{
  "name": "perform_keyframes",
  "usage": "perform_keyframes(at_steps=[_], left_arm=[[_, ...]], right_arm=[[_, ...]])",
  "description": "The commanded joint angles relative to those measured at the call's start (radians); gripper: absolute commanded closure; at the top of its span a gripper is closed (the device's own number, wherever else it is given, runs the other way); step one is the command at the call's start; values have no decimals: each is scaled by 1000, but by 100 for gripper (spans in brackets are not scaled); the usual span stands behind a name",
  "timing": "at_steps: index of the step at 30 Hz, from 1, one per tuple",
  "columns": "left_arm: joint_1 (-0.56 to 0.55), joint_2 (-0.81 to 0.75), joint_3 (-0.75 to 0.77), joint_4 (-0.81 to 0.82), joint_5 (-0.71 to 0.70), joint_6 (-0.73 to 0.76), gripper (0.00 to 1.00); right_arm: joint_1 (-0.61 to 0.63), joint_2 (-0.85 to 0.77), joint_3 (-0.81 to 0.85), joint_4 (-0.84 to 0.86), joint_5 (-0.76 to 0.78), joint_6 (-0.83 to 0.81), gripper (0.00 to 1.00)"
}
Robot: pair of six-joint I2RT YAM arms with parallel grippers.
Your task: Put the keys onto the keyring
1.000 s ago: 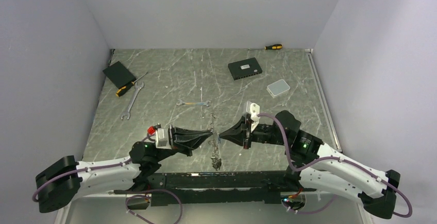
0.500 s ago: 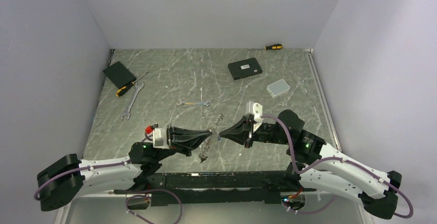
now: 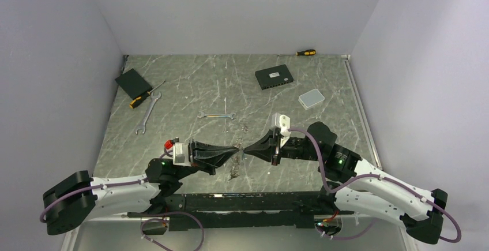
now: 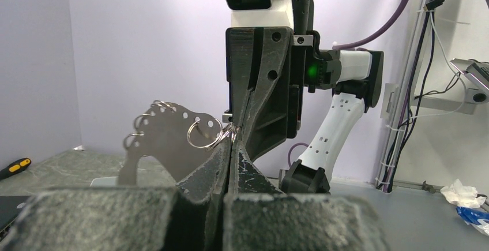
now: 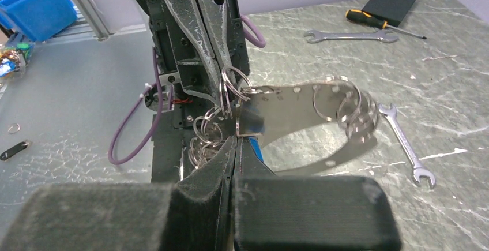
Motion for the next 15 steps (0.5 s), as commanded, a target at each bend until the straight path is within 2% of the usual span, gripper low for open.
perform_keyframes(at_steps=[1, 15], left_arm=[[-2, -3, 45, 97, 12, -12, 100], [-2, 10, 48, 97, -1, -10, 100]], right_arm=[[6, -5, 46, 57, -25, -6, 100], [9, 4, 55, 65, -39, -9, 100]])
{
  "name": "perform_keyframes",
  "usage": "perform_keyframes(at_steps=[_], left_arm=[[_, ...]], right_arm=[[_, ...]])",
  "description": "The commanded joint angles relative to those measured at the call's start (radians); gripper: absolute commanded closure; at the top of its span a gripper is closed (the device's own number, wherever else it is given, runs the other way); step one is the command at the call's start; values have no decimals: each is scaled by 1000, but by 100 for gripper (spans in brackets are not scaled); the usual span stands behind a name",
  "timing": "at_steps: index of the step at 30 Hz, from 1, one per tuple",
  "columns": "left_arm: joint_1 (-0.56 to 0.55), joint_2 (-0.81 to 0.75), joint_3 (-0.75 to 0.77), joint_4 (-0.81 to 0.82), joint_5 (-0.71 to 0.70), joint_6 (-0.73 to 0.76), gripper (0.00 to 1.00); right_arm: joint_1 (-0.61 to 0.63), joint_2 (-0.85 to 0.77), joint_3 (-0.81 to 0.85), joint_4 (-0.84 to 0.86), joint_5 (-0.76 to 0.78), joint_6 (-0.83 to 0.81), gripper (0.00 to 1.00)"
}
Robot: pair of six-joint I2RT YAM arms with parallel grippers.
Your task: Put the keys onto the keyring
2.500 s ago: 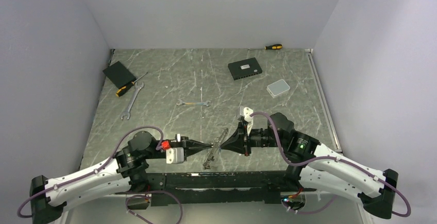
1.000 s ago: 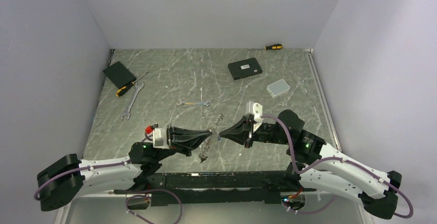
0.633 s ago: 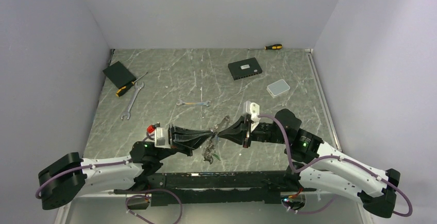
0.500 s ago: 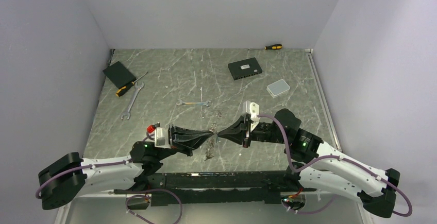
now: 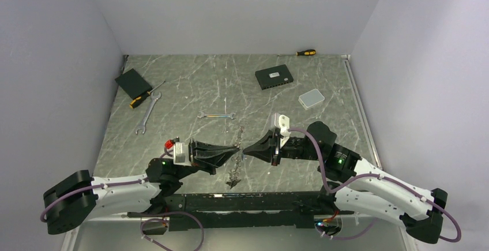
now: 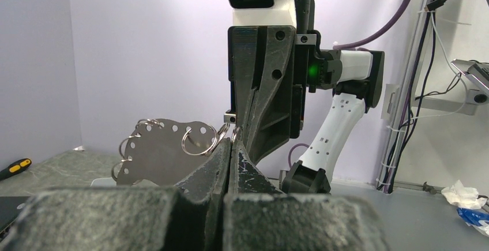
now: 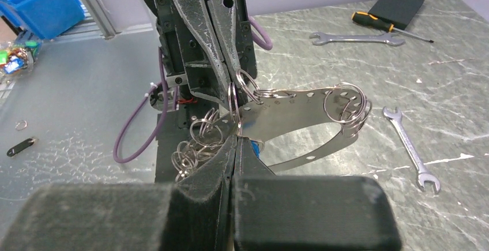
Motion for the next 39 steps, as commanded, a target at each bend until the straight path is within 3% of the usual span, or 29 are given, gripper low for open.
perform_keyframes(at_steps=[1, 39], left_arm=[[-1, 0, 44, 91, 1, -11, 100], [-2, -15, 22, 93, -2, -13, 100]], right_arm=[[9, -3, 48, 60, -16, -9, 100], [9, -50, 28, 126, -56, 31, 100]])
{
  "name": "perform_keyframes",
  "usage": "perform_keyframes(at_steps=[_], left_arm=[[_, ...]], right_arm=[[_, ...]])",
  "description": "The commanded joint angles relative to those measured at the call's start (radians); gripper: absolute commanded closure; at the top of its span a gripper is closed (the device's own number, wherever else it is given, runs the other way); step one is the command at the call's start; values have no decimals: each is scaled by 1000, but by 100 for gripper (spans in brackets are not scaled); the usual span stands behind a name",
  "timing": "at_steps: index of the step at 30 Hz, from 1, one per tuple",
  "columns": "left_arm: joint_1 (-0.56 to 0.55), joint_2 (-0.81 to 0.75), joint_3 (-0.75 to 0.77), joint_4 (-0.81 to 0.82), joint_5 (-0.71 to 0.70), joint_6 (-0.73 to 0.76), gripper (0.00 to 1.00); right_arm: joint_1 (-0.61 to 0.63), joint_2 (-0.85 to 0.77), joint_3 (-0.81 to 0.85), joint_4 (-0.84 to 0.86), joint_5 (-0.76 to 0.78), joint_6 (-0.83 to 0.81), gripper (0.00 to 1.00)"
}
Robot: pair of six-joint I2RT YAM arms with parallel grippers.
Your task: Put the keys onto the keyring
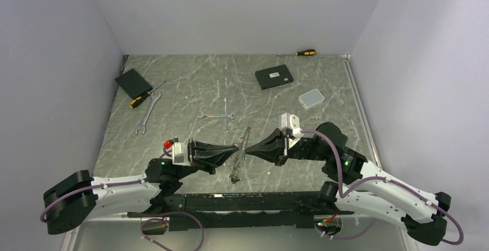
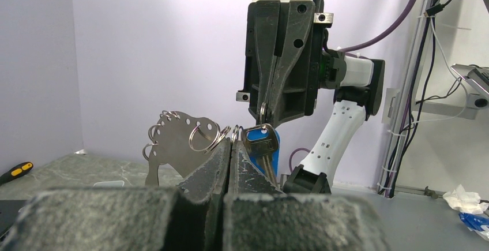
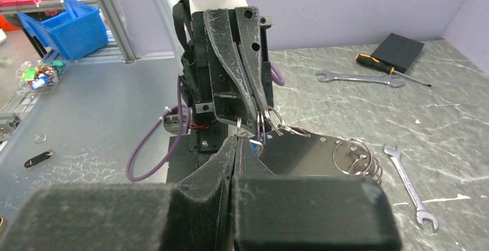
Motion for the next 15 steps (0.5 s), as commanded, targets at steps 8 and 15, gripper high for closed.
perform_keyframes(at_steps=[8, 15], left_arm=[[-2, -43, 18, 79, 5, -11, 100], [-2, -40, 26, 79, 30, -20, 100]], right_arm=[[4, -8, -11, 26, 38, -13, 100], [4, 25, -43, 39, 39, -4, 100]])
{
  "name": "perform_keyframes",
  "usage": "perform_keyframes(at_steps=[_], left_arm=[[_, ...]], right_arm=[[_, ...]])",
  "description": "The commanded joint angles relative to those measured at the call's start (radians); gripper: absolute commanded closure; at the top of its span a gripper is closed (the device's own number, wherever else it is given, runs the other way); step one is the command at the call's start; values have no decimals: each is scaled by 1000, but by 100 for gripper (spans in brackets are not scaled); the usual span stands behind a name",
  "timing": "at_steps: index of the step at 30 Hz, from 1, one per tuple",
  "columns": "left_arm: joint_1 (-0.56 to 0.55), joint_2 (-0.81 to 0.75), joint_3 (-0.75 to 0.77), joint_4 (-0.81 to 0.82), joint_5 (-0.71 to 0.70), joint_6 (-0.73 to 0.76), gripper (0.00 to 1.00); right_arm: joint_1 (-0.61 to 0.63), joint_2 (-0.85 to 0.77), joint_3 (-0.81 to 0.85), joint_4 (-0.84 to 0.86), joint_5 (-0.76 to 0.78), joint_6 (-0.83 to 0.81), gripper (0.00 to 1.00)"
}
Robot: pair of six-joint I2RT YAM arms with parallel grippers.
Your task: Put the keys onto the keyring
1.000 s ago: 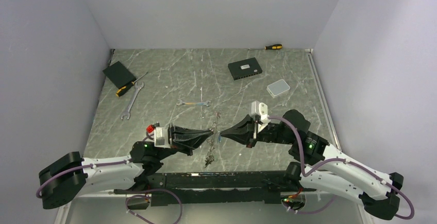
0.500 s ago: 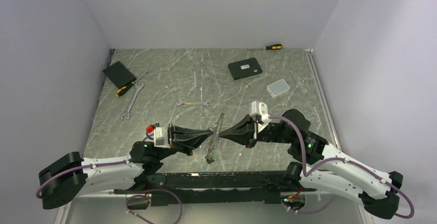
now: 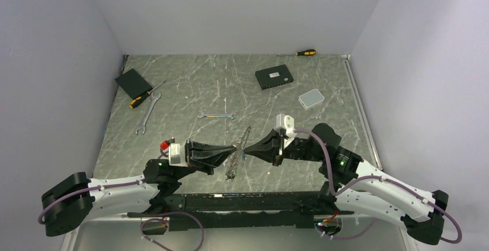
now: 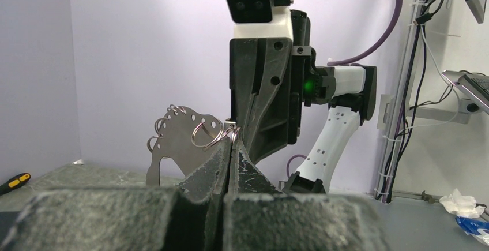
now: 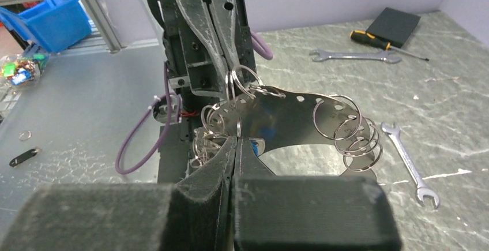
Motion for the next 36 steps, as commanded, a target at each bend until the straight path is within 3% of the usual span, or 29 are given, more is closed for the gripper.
perform_keyframes(at_steps=[1, 15, 28, 36], left_arm=[[-2, -4, 28, 79, 32, -18, 100], [-2, -6, 26, 62, 139, 12, 100], [-1, -137, 13, -105, 194, 106, 100], [-2, -58, 15, -15, 248, 86, 100]], right_arm=[[4, 24, -3, 43, -6, -3, 100], [4, 29, 51, -8, -69, -3, 100], [4, -4, 100, -150, -195, 40, 100], [4, 12, 77, -87, -192, 80, 100]])
